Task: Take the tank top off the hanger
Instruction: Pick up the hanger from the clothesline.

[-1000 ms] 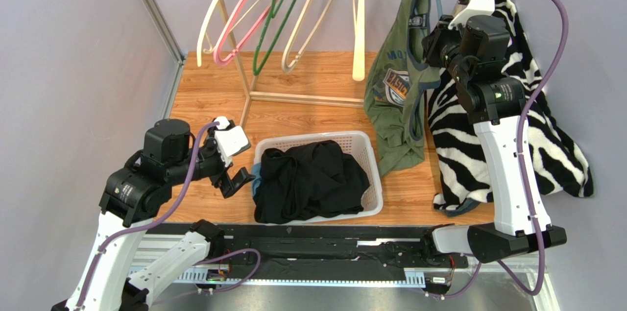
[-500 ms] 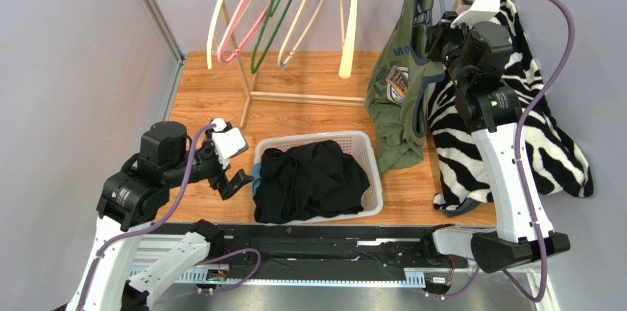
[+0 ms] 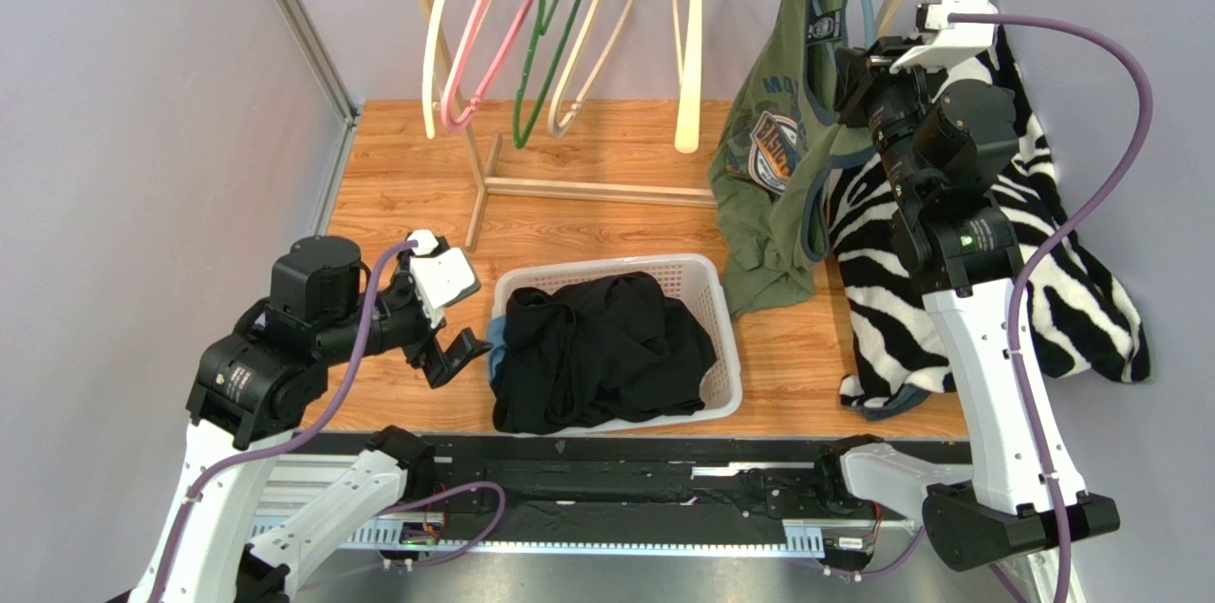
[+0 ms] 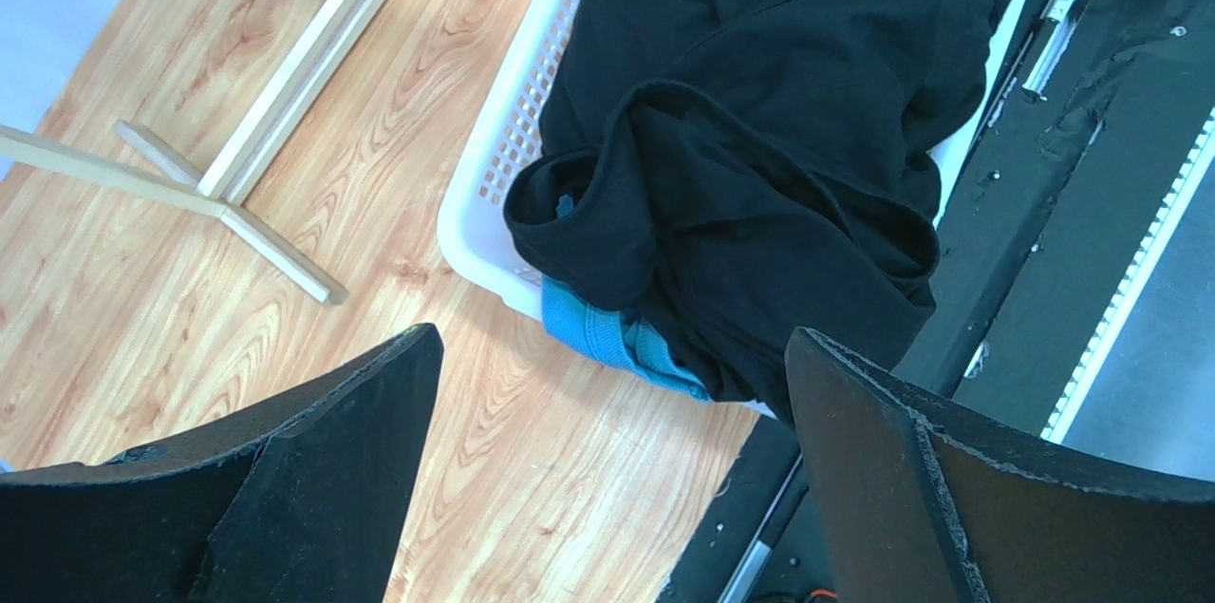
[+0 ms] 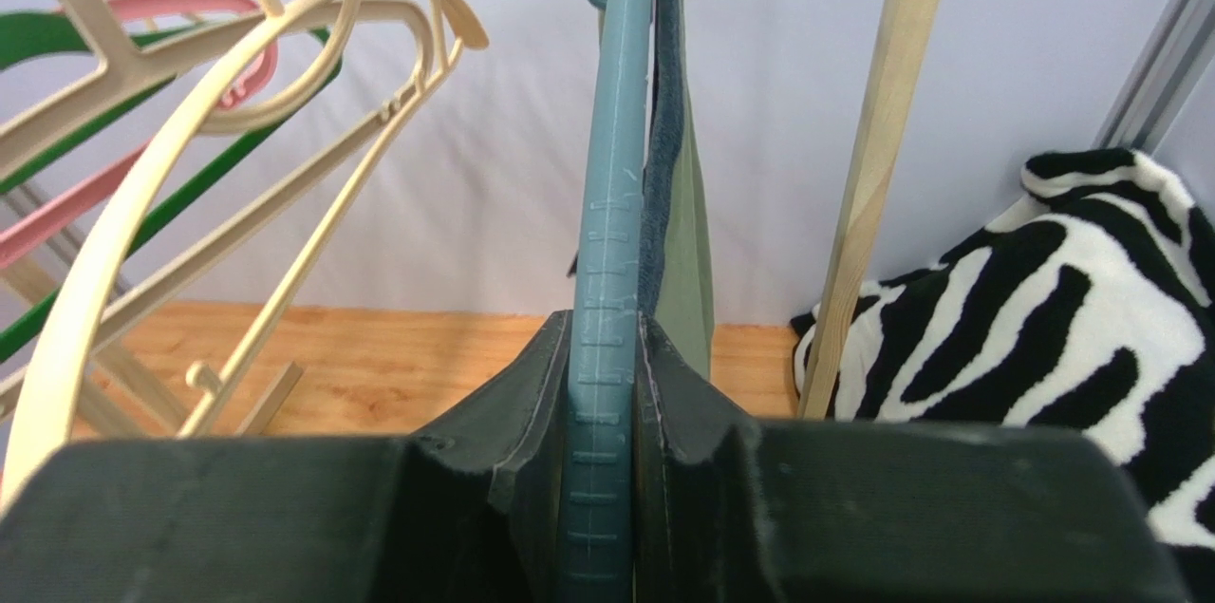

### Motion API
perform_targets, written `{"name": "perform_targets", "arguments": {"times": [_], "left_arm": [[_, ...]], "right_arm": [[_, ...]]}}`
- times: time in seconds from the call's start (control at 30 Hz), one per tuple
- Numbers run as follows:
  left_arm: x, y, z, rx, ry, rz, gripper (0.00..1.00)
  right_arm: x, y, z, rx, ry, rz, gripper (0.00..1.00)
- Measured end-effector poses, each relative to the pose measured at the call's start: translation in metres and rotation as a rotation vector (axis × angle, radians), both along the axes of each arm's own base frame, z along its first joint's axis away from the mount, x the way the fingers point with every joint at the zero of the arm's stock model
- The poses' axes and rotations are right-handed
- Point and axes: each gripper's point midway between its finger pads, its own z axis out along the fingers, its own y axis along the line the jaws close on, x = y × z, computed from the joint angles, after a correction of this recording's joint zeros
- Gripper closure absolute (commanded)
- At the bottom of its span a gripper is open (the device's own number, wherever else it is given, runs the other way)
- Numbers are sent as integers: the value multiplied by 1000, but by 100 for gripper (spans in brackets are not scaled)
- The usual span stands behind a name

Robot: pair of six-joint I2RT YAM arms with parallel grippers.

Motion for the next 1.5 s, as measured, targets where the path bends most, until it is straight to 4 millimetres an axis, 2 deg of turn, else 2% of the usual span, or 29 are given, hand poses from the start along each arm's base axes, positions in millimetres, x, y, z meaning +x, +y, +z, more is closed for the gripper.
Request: {"name": "perform_targets", "arguments": {"times": [0.13,0.27,0.5,0.67,0.73,0.8,0.93,1.03,1.17,1.23,1.3,1.4,1.5], "left_arm": [[0,0,0,-2,1,0,1],[-1,-1,1,-5,1,-4,1],[-2,-2,2,-11,1,-12,1],[-4,-2,3,-17,0,-17,1],[-4,-2,4,-21,-2,-18,1],[-5,-2,4,-23,-4,-19,1],[-6,-2,5,-26,-7,-20,1],[-7,-1,6,-30,-12,-17,1],[-9,-1,5,-38,-10,-17,1],[-9,-1,5,-44,-7,-15,1],[-10,-1,6,-51,-1,-11,1],[-10,-2,7,-63,5,-13,1],[-12,-3,8,-79,12,-15,1]], "right_arm": [[-12,6,-8,-14,39,43,100],[-36,10,-17,-30,85,89,100],[-91,9,-33,-54,192,154,100],[-139,4,-21,-49,172,191,100],[-164,4,-5,-40,129,219,100],[-187,4,21,-23,57,252,100],[-248,7,93,12,-176,351,100],[-289,13,130,29,-323,436,100],[-329,23,173,37,-478,553,100],[-336,30,188,40,-523,601,100],[-335,38,200,42,-545,642,100],[-319,51,215,46,-559,694,100],[-288,64,223,70,-532,743,100]]}}
